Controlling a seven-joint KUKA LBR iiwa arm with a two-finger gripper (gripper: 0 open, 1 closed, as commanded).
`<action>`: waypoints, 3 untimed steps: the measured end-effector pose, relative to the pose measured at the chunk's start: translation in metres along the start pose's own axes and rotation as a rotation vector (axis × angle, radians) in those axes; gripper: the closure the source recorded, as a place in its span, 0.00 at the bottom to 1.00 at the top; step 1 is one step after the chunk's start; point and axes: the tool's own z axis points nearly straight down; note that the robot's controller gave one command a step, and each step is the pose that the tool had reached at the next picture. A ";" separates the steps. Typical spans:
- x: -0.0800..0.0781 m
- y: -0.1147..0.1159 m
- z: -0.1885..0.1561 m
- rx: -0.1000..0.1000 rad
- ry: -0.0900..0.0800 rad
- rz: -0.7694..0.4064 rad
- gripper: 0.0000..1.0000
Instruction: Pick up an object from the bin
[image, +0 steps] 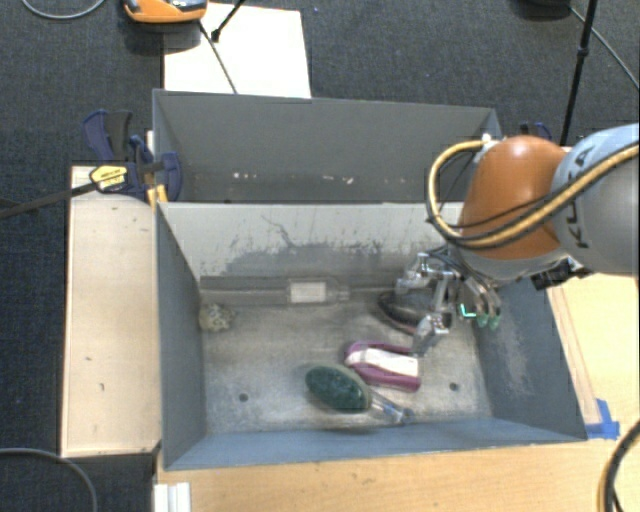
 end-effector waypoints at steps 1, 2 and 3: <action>-0.025 -0.010 0.056 -0.002 0.002 0.075 0.00; -0.002 -0.026 0.050 -0.006 -0.024 0.173 0.00; 0.002 -0.026 0.051 -0.006 -0.004 0.169 1.00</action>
Offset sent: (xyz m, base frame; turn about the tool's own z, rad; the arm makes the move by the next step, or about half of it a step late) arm 0.0218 -0.0102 -0.0609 0.0753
